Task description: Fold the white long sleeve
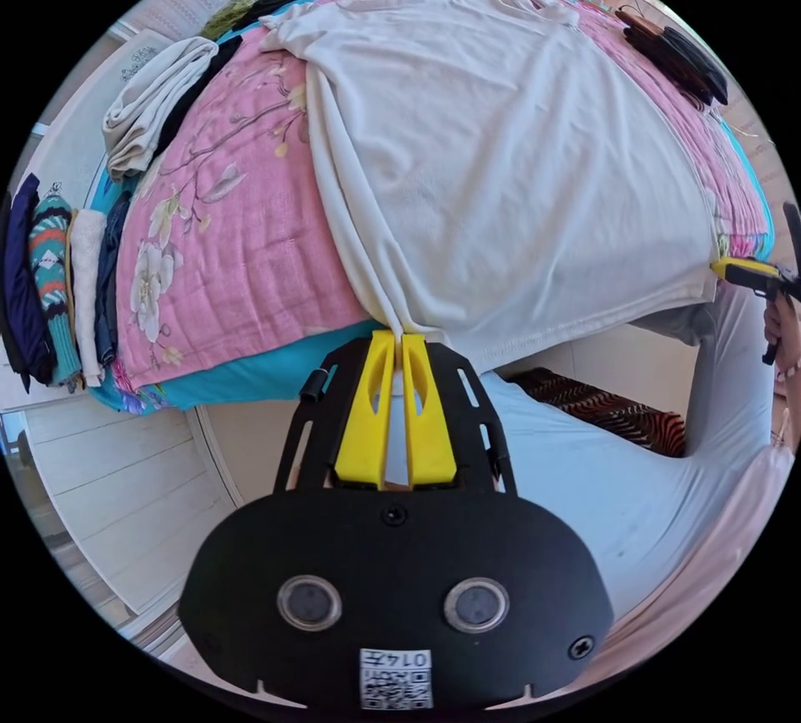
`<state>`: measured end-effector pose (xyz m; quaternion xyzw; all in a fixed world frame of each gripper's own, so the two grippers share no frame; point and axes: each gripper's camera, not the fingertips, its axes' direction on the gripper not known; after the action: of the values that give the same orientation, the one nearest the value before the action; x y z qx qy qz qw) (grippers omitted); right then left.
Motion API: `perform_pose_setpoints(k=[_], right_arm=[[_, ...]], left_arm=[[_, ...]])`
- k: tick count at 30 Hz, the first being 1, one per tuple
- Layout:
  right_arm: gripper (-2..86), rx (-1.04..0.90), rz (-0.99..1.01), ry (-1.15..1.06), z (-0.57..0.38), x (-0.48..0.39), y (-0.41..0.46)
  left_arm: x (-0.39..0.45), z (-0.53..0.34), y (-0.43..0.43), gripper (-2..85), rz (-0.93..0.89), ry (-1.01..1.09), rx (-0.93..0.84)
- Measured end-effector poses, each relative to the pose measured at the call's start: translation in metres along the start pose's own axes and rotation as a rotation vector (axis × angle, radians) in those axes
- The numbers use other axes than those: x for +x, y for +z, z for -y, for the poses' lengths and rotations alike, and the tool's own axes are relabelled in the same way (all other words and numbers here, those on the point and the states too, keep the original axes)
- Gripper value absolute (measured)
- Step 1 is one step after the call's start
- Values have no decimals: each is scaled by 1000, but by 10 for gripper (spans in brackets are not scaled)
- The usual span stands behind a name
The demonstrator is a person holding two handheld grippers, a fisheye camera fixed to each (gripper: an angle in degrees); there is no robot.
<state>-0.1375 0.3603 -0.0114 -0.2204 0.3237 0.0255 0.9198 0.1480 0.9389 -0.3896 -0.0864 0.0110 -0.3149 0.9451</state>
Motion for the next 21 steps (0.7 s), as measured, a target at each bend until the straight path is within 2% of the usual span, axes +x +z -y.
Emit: perform_pose_setpoints(k=[13,21], right_arm=[[-4,-61,-4,-55,9,-3,-3],[-3,-56,9,-14,18,11,5]], left_arm=[[28,-4,15,-10,36,61,-31],[55,15,33,-7,71,81,-31]])
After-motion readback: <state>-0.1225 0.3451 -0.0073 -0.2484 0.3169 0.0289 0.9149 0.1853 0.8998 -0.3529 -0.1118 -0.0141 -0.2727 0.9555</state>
